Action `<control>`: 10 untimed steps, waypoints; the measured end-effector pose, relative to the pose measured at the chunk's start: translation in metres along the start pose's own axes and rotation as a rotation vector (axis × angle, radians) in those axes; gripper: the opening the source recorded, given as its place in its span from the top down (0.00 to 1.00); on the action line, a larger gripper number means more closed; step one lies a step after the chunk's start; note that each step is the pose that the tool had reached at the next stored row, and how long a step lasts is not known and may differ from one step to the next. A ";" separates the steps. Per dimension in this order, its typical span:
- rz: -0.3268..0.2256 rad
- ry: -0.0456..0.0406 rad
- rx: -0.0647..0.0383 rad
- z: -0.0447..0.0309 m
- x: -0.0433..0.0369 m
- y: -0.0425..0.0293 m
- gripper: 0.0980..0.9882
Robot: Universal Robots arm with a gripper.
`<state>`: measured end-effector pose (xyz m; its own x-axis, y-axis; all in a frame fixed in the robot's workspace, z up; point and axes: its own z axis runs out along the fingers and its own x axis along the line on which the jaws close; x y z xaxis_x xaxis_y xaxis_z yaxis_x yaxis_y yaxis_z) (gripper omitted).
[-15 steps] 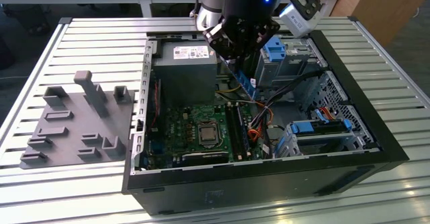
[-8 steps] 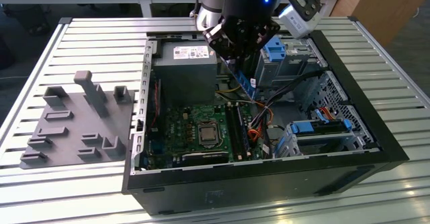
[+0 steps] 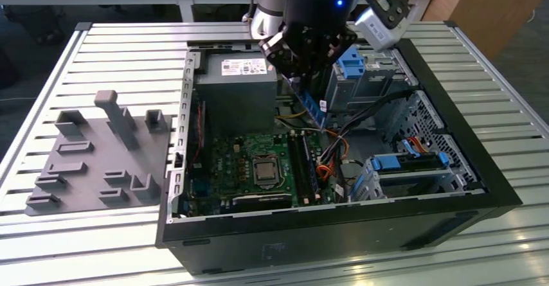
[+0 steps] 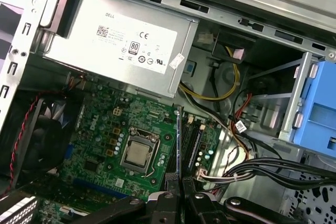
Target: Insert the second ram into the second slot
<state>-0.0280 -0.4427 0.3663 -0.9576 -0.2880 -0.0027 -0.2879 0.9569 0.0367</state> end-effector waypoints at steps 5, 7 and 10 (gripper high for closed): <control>0.006 -0.0002 0.000 0.0010 0.0000 0.0000 0.96; 0.007 -0.0002 0.000 0.0012 0.0000 -0.0001 0.96; 0.009 -0.0003 0.000 0.0014 0.0000 -0.0001 0.96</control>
<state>-0.0281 -0.4427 0.3649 -0.9601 -0.2797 -0.0027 -0.2796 0.9594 0.0367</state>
